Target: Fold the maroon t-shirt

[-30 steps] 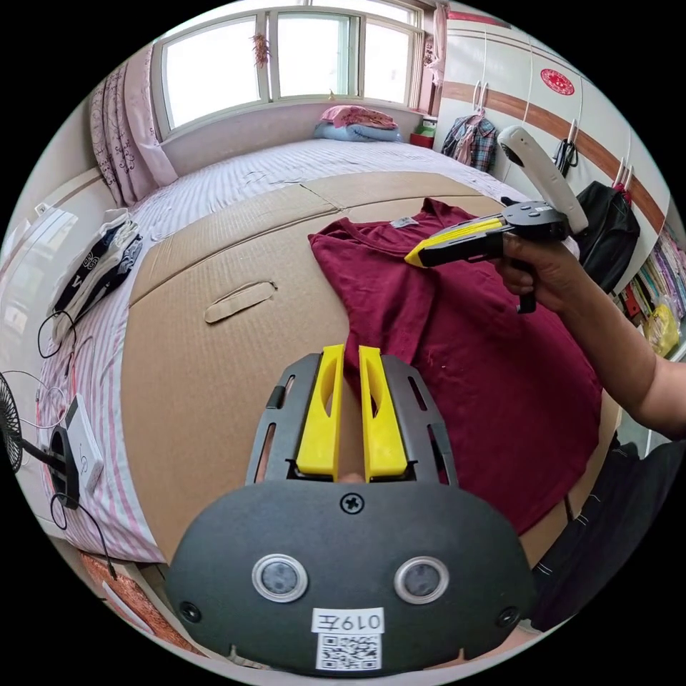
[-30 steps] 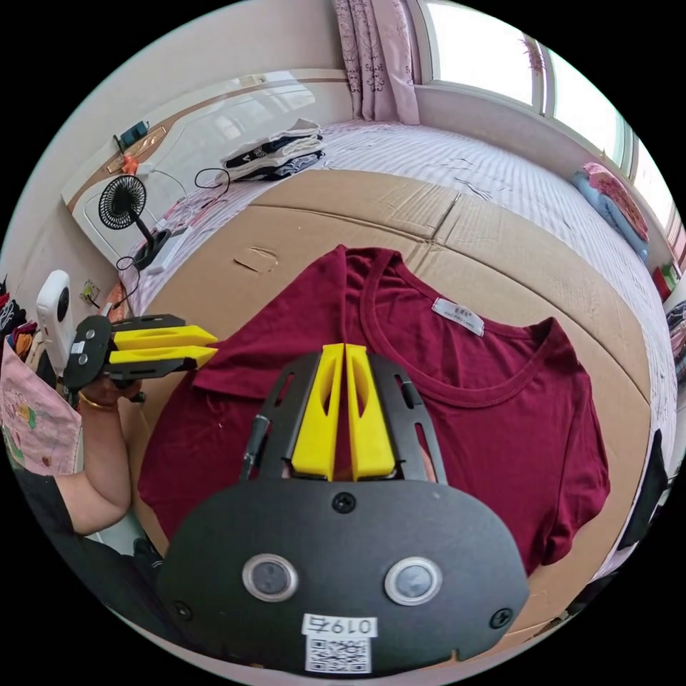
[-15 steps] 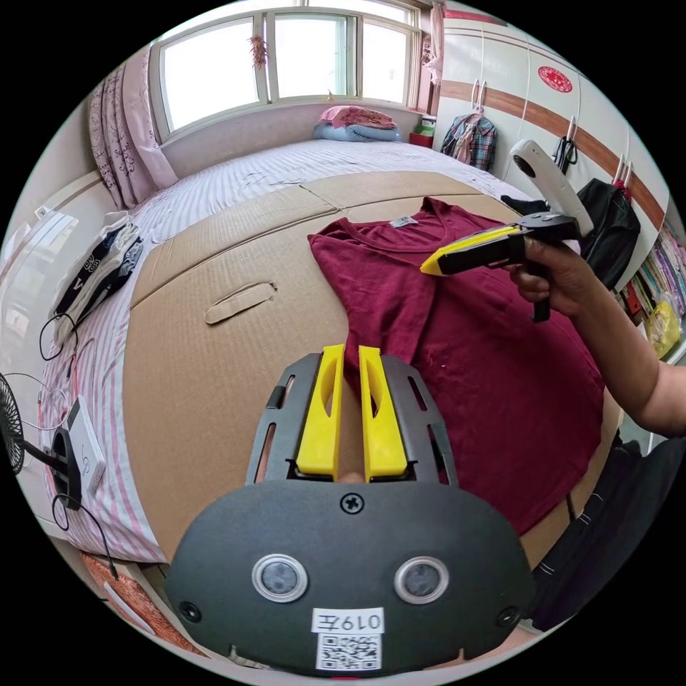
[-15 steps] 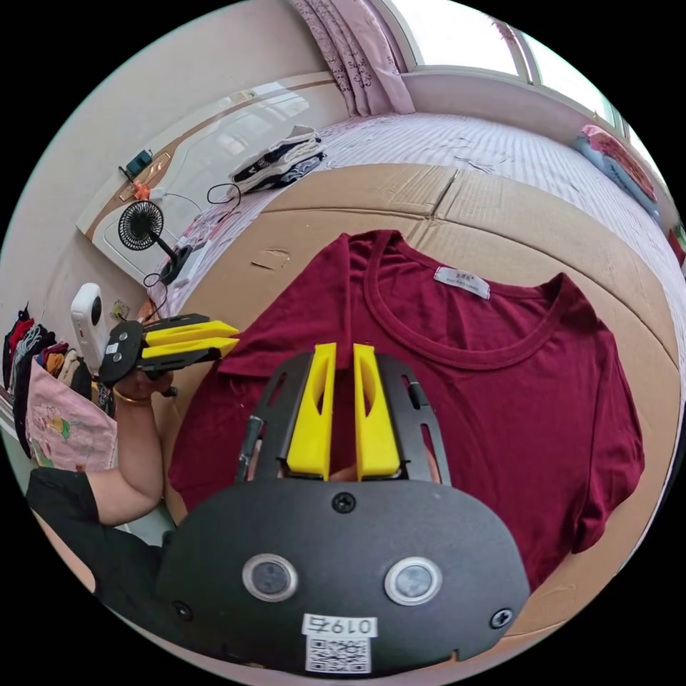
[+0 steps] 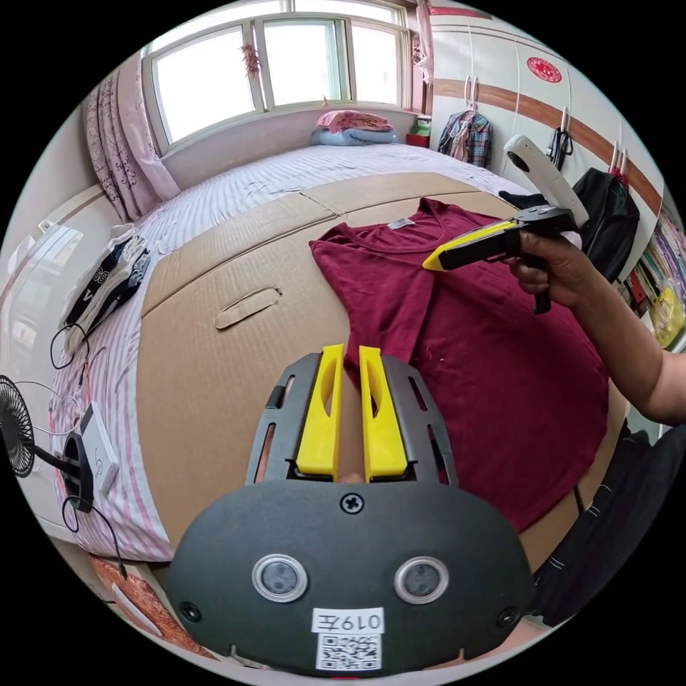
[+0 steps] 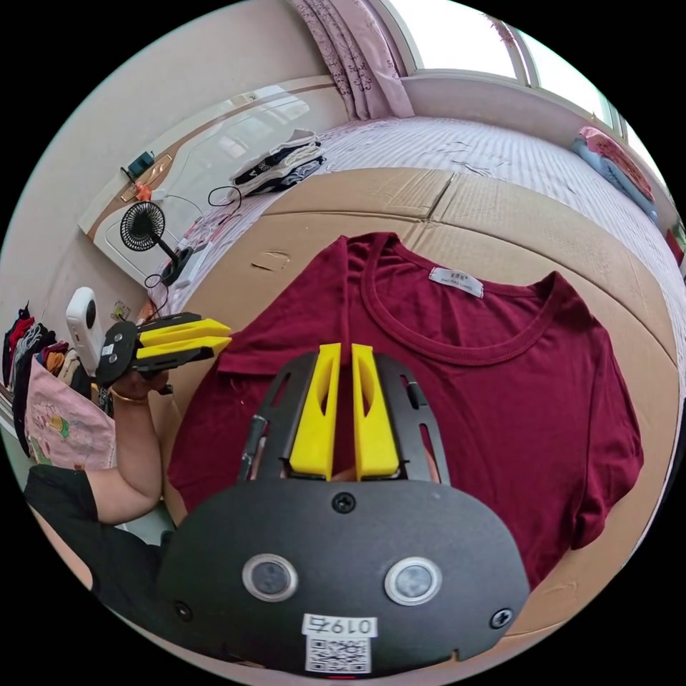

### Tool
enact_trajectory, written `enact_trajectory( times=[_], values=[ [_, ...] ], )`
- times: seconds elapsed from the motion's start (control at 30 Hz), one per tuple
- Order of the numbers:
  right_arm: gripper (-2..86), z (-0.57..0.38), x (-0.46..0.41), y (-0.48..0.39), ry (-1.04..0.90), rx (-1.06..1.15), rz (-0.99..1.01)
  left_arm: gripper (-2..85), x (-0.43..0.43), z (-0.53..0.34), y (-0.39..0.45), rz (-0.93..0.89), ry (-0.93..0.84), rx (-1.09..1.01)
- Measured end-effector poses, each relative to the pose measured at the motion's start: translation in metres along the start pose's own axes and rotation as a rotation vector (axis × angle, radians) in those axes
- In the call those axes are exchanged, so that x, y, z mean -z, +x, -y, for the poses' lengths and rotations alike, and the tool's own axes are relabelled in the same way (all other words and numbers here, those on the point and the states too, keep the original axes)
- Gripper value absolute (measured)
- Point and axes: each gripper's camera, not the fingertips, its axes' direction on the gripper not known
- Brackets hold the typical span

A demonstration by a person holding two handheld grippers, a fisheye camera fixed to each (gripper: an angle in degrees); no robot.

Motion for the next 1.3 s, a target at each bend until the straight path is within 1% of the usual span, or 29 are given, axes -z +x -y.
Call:
enact_trajectory(
  times=[0.13, 0.2, 0.3, 0.37, 0.43, 0.5, 0.53, 0.6, 0.67, 0.73, 0.83, 0.9, 0.97, 1.0, 1.07, 1.13, 1.2, 1.27, 1.3],
  values=[
    [1.2, -0.016, 0.003, -0.004, 0.009, 0.014, -0.034, 1.1, 0.007, 0.005, 0.012, -0.047, 0.046, -0.083],
    [1.0, -0.024, 0.001, -0.007, 0.001, 0.022, -0.061, 1.1, -0.001, 0.009, 0.019, 0.022, 0.001, -0.117],
    [0.9, -0.037, 0.003, -0.008, 0.005, 0.03, -0.072, 1.2, -0.015, 0.013, 0.018, 0.08, -0.077, -0.13],
    [0.8, -0.048, 0.006, -0.008, 0.011, 0.027, -0.071, 1.2, -0.016, 0.015, 0.012, 0.056, -0.068, -0.111],
    [0.7, -0.057, 0.01, -0.01, 0.03, 0.03, -0.072, 1.3, -0.011, 0.018, 0.007, 0.013, -0.017, -0.096],
    [0.7, -0.067, 0.011, -0.011, 0.034, 0.036, -0.073, 1.5, -0.009, 0.021, 0.009, -0.042, 0.025, -0.131],
    [0.7, -0.072, 0.011, -0.011, 0.024, 0.032, -0.084, 1.5, -0.011, 0.022, 0.01, -0.04, 0.018, -0.142],
    [0.7, -0.082, 0.014, -0.01, 0.02, 0.027, -0.094, 1.6, -0.026, 0.027, 0.011, 0.021, -0.062, -0.161],
    [0.5, -0.101, 0.032, -0.008, 0.053, 0.02, -0.099, 1.6, -0.032, 0.03, 0.009, 0.052, -0.089, -0.166],
    [0.3, -0.125, 0.054, -0.008, 0.092, 0.024, -0.109, 1.7, -0.025, 0.033, 0.005, 0.054, -0.055, -0.159],
    [-0.2, -0.184, 0.095, -0.011, 0.154, 0.065, -0.133, 1.7, -0.003, 0.037, -0.005, 0.118, 0.058, -0.103],
    [-0.4, -0.226, 0.116, -0.01, 0.19, 0.071, -0.143, 1.9, 0.011, 0.041, -0.008, 0.139, 0.163, -0.066],
    [-0.6, -0.28, 0.138, -0.003, 0.228, 0.054, -0.151, 2.2, 0.015, 0.047, -0.008, 0.179, 0.211, -0.043],
    [-0.6, -0.291, 0.143, -0.001, 0.228, 0.051, -0.153, 2.7, 0.015, 0.055, -0.01, 0.227, 0.231, -0.004],
    [-0.6, -0.326, 0.159, 0.011, 0.198, 0.034, -0.175, 3.6, 0.01, 0.073, -0.022, 0.253, 0.225, 0.067],
    [-0.6, -0.345, 0.173, 0.018, 0.199, 0.022, -0.197, 4.9, -0.003, 0.098, -0.049, 0.139, 0.201, 0.142],
    [-0.6, -0.362, 0.188, 0.025, 0.242, 0.008, -0.201, 6.2, -0.04, 0.134, -0.107, -0.19, 0.146, 0.293],
    [-0.6, -0.38, 0.203, 0.035, 0.304, -0.007, -0.161, 6.6, -0.077, 0.162, -0.141, -0.318, 0.051, 0.354],
    [-0.6, -0.384, 0.206, 0.037, 0.314, -0.008, -0.147, 6.5, -0.1, 0.176, -0.158, -0.319, 0.004, 0.402]
  ],
)
